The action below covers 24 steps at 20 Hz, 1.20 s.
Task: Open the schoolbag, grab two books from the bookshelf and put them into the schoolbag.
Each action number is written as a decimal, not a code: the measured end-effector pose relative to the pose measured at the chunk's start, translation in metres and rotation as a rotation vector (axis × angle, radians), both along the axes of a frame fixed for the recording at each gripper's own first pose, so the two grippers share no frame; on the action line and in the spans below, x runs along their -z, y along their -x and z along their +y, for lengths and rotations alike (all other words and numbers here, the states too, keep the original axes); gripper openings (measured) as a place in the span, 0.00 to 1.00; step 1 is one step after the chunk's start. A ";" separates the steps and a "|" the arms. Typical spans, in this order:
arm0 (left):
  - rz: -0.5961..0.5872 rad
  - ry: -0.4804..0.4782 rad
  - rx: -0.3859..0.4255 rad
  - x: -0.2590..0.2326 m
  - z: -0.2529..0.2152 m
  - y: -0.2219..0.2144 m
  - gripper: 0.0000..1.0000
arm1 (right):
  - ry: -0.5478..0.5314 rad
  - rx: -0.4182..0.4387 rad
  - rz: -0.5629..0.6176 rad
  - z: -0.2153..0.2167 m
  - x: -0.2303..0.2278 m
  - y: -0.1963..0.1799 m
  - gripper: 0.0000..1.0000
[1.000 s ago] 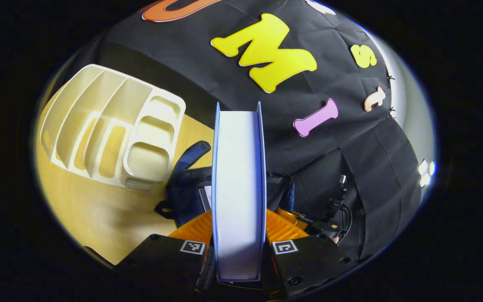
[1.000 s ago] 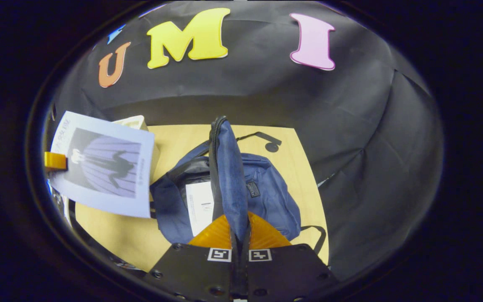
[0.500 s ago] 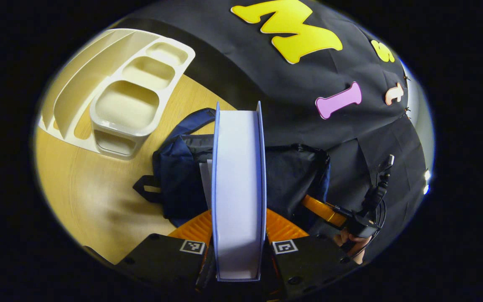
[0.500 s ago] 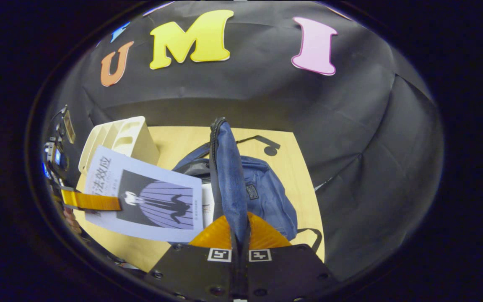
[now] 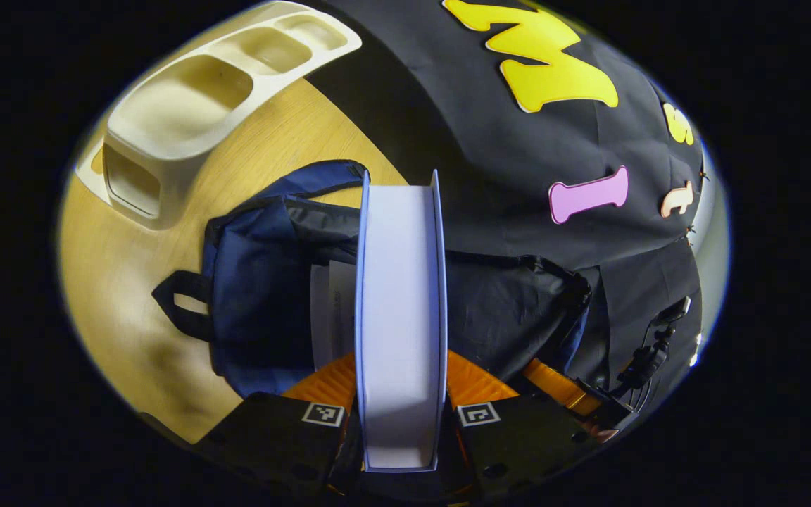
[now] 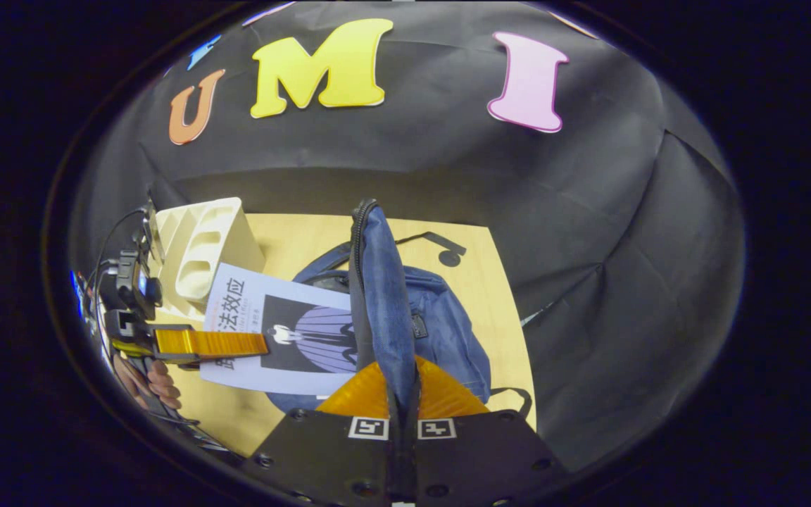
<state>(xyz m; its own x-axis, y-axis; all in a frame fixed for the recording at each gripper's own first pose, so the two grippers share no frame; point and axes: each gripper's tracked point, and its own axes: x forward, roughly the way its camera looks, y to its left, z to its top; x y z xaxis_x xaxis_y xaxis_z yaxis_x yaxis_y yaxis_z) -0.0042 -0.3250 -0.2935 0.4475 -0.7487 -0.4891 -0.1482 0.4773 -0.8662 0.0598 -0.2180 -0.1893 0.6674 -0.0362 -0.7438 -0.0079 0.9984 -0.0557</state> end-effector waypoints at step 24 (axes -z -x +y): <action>0.066 0.247 -0.032 0.054 -0.100 -0.027 0.46 | -0.003 -0.080 -0.019 0.019 -0.007 -0.016 0.00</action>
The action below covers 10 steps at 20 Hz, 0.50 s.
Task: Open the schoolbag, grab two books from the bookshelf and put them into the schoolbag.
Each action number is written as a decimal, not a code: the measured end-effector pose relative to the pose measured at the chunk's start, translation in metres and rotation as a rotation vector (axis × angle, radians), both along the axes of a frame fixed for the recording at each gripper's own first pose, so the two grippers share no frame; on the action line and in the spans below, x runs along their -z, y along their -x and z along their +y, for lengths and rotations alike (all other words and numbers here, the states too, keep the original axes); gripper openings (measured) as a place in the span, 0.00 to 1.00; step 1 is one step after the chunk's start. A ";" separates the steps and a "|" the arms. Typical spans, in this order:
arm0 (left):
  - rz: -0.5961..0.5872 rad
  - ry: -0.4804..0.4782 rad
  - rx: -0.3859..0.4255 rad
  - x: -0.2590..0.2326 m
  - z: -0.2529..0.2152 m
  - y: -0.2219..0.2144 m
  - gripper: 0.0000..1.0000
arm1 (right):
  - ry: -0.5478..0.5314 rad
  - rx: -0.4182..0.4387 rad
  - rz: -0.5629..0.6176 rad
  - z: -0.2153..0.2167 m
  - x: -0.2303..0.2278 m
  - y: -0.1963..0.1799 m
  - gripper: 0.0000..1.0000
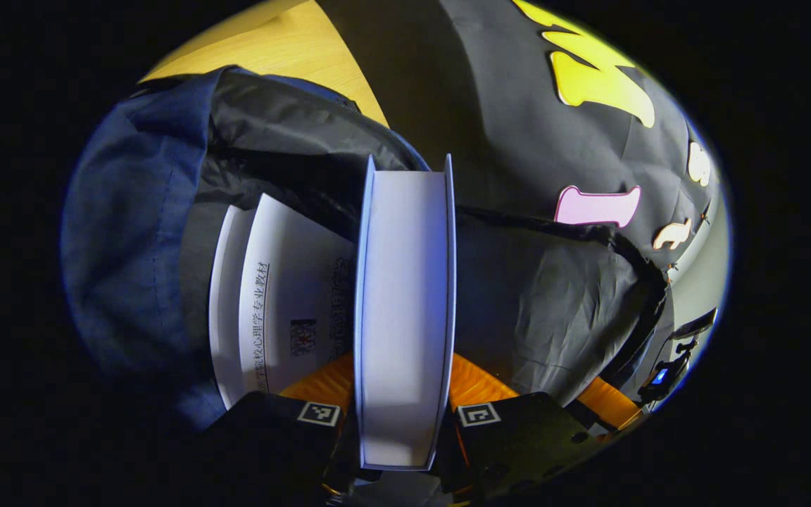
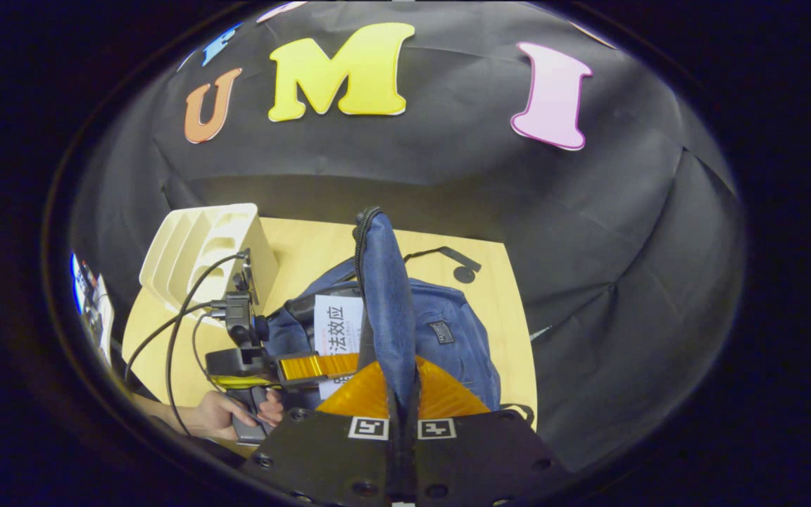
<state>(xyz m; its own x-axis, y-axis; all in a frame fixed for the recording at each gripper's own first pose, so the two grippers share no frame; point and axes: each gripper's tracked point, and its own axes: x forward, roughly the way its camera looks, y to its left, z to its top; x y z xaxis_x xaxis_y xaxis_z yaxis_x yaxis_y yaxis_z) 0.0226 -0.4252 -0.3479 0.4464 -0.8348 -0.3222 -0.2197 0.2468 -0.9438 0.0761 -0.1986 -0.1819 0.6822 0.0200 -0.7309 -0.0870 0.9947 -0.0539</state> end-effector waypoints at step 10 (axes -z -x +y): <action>0.152 -0.197 0.104 0.021 0.005 0.009 0.78 | 0.011 0.012 0.004 -0.007 0.008 -0.002 0.00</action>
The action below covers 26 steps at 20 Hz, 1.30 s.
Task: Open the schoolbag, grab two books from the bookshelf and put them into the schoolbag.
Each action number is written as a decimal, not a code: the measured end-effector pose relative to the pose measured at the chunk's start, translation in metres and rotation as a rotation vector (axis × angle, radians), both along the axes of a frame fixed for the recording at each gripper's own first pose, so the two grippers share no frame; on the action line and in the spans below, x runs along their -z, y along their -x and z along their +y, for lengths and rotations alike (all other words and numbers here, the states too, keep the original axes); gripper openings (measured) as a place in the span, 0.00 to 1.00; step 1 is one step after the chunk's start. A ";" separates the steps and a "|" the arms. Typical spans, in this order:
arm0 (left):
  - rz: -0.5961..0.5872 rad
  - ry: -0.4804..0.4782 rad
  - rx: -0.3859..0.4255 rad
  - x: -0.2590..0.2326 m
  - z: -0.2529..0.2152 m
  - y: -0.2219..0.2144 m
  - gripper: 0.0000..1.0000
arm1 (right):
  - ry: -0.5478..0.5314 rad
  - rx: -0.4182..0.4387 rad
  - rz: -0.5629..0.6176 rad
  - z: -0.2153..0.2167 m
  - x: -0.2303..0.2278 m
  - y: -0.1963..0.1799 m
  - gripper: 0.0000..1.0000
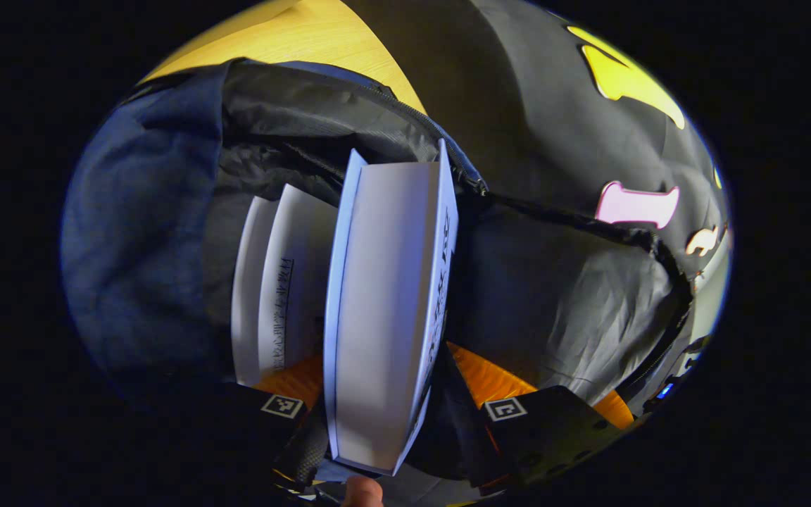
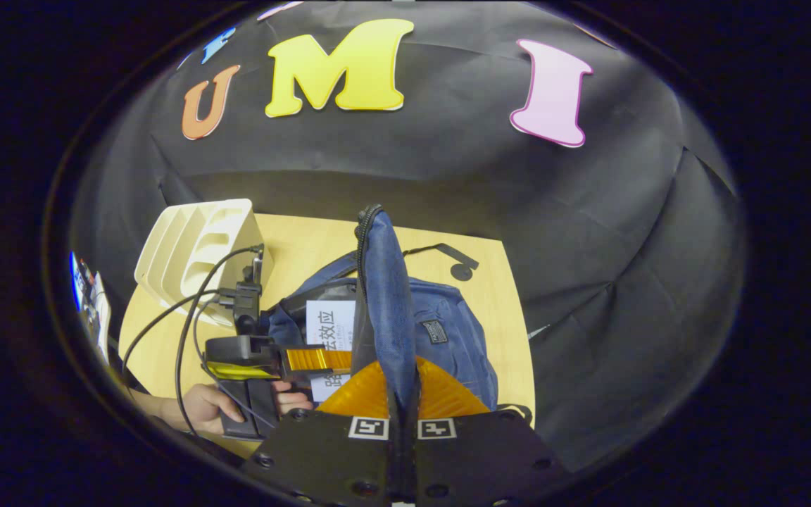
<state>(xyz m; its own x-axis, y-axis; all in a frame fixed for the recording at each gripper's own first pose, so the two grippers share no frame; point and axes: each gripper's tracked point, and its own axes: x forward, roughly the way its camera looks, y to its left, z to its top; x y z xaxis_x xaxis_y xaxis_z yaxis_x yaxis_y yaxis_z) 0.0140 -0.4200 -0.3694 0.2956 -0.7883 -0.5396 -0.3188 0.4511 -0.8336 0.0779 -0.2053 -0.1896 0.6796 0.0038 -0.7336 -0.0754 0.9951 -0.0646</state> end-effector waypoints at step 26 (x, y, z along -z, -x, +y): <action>-0.697 -0.792 0.036 -0.168 0.205 -0.039 0.99 | -0.099 -0.027 0.034 0.088 0.037 0.020 0.01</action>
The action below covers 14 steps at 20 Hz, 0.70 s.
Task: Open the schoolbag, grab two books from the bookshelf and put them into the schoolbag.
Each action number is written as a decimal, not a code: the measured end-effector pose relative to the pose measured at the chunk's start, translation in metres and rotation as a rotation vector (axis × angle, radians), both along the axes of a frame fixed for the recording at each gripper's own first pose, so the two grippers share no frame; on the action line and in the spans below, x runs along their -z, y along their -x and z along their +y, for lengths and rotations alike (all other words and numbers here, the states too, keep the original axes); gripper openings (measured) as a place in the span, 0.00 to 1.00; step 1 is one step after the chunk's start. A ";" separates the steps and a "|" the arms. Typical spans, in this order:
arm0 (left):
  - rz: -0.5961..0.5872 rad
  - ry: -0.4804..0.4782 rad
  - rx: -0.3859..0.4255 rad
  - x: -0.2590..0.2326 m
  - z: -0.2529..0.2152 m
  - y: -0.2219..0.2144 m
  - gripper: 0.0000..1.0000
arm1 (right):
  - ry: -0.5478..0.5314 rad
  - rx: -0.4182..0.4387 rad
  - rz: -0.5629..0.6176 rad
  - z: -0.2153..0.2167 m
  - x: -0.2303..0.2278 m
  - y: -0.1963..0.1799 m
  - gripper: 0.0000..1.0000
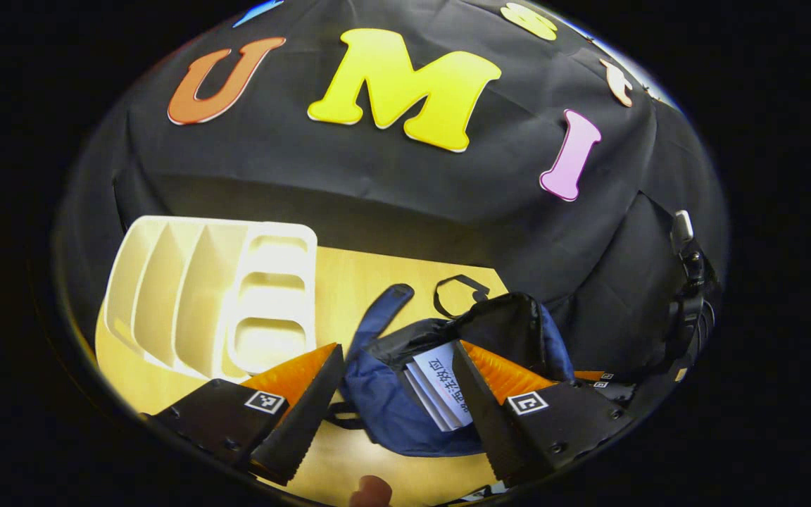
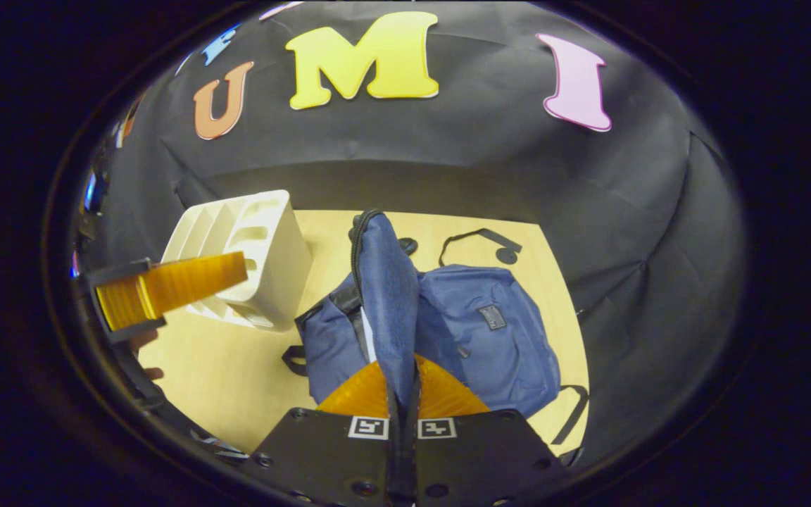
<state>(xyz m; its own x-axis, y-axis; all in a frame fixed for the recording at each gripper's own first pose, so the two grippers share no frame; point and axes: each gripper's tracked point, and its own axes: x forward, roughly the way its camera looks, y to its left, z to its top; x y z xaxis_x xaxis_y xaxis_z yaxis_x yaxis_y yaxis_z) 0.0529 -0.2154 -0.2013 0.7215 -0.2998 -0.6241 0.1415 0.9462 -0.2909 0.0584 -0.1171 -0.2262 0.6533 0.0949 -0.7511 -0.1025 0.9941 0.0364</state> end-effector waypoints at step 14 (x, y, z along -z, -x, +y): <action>-0.271 -0.142 -0.172 -0.124 0.104 -0.004 0.98 | -0.052 0.057 0.017 0.060 0.029 0.011 0.27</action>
<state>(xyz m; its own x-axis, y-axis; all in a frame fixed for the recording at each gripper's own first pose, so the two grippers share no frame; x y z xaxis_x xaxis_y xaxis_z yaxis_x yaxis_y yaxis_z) 0.0566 -0.1114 -0.0768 0.8992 -0.0836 -0.4295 0.0309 0.9913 -0.1283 0.0476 -0.0571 -0.2550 0.6463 0.0971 -0.7569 -0.0450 0.9950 0.0892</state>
